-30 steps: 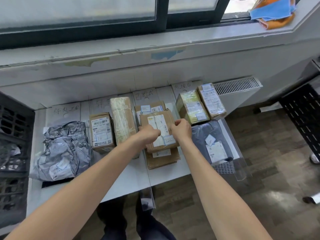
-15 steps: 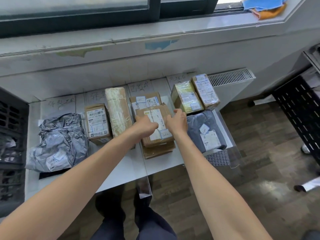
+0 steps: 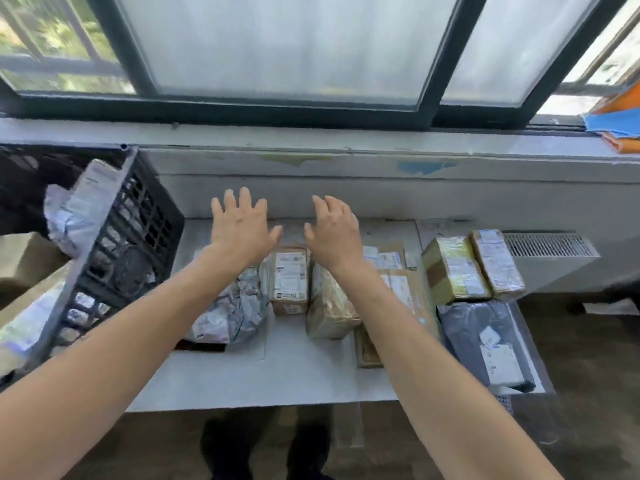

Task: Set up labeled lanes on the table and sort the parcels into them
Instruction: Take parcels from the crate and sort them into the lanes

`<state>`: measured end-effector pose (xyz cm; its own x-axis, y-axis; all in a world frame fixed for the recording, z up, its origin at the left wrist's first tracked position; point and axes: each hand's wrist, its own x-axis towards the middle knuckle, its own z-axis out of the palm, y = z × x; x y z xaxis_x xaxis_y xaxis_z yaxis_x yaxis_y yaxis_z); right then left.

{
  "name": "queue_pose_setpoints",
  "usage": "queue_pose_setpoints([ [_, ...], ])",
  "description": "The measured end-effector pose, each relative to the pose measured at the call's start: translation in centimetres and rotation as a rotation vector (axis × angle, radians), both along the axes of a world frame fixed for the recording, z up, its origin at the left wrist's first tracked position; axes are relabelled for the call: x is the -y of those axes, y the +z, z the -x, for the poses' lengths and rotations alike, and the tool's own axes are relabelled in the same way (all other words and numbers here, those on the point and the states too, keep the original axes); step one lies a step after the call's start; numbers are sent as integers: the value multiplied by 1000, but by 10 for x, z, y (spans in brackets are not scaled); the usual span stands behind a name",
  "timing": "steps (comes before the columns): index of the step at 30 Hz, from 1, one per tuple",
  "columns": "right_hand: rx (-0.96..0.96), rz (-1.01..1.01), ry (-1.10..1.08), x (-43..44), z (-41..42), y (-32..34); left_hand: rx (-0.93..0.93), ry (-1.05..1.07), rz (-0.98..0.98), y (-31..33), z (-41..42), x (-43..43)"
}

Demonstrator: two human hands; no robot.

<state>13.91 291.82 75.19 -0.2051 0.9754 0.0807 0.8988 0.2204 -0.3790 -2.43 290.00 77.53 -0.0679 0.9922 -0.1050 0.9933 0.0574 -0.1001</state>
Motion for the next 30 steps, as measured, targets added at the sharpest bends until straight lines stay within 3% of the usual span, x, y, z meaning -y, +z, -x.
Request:
queue_pose_setpoints([
  [11, 93, -114, 459, 21, 293, 55, -44, 456, -82, 49, 280, 81],
  [15, 182, -160, 573, 41, 380, 52, 42, 589, -9, 43, 360, 117],
  [17, 210, -129, 629, 48, 412, 43, 96, 641, 117, 31, 390, 130],
  [20, 261, -1, 664, 54, 447, 19, 172, 708, 327, 3, 420, 137],
  [30, 634, 626, 555, 52, 476, -61, 533, 873, 650, -76, 456, 143],
])
